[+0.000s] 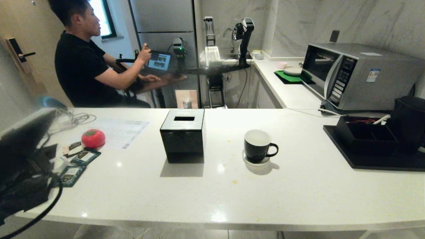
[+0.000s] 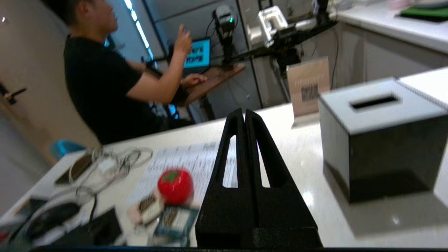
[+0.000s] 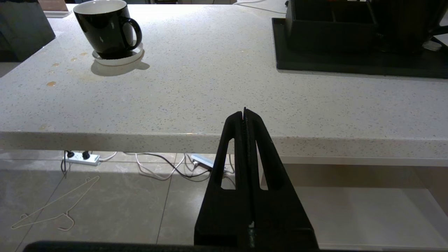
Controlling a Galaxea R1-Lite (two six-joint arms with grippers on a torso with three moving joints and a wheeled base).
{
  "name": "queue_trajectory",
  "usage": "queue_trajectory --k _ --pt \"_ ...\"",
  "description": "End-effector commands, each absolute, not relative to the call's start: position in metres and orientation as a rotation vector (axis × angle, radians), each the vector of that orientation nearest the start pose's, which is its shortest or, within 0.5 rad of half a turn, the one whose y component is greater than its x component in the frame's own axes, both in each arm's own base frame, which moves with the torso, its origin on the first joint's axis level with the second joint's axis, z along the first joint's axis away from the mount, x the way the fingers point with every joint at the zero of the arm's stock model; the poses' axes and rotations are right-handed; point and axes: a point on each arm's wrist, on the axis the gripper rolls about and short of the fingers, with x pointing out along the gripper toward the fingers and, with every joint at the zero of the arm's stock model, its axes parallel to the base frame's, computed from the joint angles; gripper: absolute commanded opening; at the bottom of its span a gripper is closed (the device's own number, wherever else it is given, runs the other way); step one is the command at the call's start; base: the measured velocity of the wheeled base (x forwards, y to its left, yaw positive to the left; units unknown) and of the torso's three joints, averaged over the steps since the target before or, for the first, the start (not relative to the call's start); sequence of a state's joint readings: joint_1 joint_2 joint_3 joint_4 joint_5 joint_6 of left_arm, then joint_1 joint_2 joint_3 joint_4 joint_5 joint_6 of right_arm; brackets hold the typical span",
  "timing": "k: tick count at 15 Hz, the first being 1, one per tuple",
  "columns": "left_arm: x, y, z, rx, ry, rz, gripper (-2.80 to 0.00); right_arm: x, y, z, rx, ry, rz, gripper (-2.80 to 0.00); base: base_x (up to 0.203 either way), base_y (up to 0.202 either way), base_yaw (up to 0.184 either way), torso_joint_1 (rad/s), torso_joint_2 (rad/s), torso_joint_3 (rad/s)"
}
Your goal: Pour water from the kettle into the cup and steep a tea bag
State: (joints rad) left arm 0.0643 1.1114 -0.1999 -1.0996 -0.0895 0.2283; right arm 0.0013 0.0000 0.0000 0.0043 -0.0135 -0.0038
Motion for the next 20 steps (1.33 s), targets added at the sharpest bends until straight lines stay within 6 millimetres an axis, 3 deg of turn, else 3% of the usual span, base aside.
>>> queue_trajectory --k 1,6,11,13,17,20 --pt "0.106 0.005 0.174 0.240 -0.164 0.001 -2.80 -0.023 0.000 0.075 -0.005 0.005 -0.012 -2.80 0.000 0.000 0.000 0.000 0.00 0.000" --pt "0.086 0.004 0.140 0.082 0.053 0.014 -2.80 -0.023 0.000 0.075 -0.005 0.005 -0.012 -2.80 0.000 0.000 0.000 0.000 0.00 0.000" --pt "0.038 0.009 0.119 0.078 0.141 0.316 -2.80 -0.023 0.000 0.075 -0.005 0.005 -0.012 -2.80 0.000 0.000 0.000 0.000 0.00 0.000" --pt "0.019 0.010 0.099 0.103 0.270 0.445 -2.80 -0.023 0.000 0.075 -0.005 0.005 -0.012 -2.80 0.000 0.000 0.000 0.000 0.00 0.000" --pt "0.000 0.007 0.097 0.097 0.101 0.279 -2.80 -0.023 0.000 0.075 -0.005 0.005 -0.012 -2.80 0.000 0.000 0.000 0.000 0.00 0.000" --pt "-0.014 0.000 0.084 0.101 0.038 0.007 -2.80 -0.023 0.000 0.075 -0.005 0.005 -0.012 -2.80 0.000 0.000 0.000 0.000 0.00 0.000"
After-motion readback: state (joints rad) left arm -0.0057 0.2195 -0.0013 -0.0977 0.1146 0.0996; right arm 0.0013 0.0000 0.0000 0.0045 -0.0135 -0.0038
